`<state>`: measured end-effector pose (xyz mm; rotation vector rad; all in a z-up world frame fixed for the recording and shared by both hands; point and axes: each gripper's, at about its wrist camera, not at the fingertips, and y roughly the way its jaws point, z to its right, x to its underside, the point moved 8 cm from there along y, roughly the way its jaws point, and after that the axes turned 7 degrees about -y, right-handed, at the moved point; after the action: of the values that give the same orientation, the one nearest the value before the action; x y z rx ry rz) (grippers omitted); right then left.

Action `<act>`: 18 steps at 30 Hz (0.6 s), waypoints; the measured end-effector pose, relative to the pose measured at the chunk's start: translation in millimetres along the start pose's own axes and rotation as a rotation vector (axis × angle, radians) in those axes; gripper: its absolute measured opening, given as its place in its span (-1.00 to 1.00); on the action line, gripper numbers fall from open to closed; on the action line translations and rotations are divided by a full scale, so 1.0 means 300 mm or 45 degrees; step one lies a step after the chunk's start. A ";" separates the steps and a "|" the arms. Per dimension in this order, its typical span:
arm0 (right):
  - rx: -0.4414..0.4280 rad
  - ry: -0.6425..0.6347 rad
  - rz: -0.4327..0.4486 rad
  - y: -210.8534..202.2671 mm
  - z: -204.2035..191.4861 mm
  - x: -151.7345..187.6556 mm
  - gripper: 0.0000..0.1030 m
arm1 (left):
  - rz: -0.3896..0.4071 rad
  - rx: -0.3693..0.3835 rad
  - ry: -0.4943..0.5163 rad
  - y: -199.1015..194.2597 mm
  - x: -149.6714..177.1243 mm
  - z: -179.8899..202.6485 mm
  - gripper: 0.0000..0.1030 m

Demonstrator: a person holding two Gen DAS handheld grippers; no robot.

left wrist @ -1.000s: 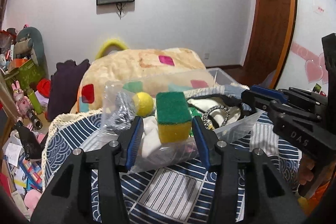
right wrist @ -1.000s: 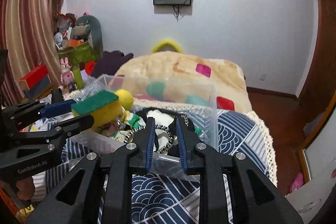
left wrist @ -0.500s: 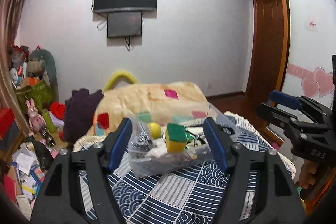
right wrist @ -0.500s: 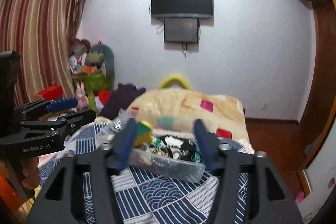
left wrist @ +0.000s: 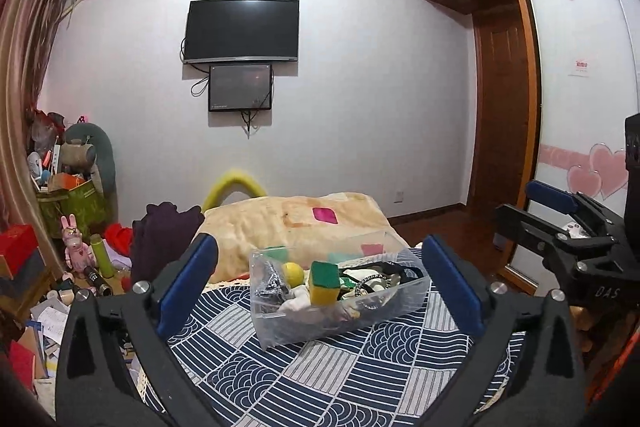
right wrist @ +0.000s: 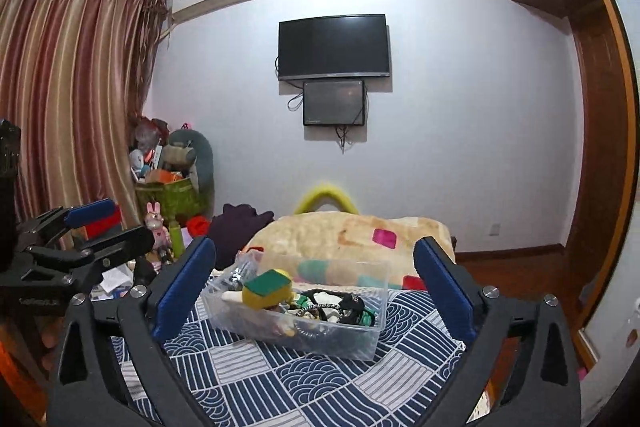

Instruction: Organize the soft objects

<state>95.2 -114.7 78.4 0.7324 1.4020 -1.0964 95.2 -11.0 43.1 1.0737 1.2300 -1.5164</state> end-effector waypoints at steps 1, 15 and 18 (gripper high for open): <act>-0.003 0.001 0.002 -0.005 -0.002 0.000 0.94 | 0.002 0.001 0.002 -0.003 0.001 0.002 1.00; -0.004 0.032 0.010 -0.015 0.012 0.021 0.99 | -0.010 0.023 -0.028 -0.023 0.024 0.016 1.00; -0.006 0.032 0.005 -0.014 0.012 0.022 0.99 | -0.009 0.022 -0.023 -0.022 0.025 0.012 1.00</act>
<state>91.9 -120.5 73.1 0.7477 1.4237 -1.0834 86.8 -14.7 37.7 1.0656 1.2114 -1.5412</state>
